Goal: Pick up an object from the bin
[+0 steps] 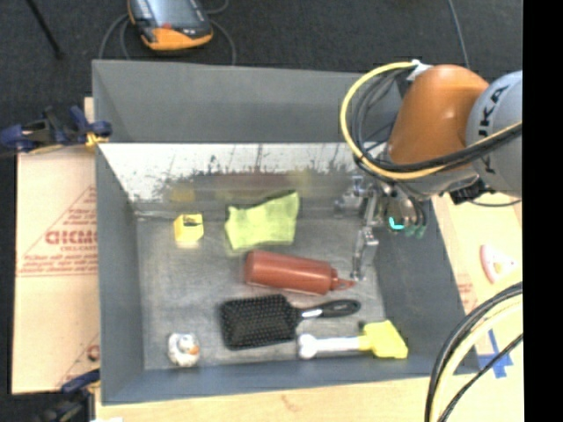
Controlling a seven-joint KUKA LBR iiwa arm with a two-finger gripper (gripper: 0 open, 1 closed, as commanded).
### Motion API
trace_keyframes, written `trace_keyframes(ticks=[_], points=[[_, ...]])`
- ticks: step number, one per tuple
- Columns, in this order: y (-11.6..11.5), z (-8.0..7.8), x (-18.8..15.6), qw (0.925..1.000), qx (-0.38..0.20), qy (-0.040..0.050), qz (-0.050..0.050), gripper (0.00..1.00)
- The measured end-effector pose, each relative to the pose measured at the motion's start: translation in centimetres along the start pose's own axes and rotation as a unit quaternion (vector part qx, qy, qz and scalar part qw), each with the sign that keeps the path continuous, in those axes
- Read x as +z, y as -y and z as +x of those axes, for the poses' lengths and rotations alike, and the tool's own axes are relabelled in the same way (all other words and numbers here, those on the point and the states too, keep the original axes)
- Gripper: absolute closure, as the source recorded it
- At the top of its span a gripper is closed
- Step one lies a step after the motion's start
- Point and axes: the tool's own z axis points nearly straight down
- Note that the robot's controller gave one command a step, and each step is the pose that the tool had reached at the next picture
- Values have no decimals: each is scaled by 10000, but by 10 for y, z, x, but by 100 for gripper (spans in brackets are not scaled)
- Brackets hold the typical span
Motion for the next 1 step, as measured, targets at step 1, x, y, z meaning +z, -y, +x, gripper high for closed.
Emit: trace_keyframes(ticks=[1], points=[[0, 0, 0, 10000, -4, 0, 0, 0]])
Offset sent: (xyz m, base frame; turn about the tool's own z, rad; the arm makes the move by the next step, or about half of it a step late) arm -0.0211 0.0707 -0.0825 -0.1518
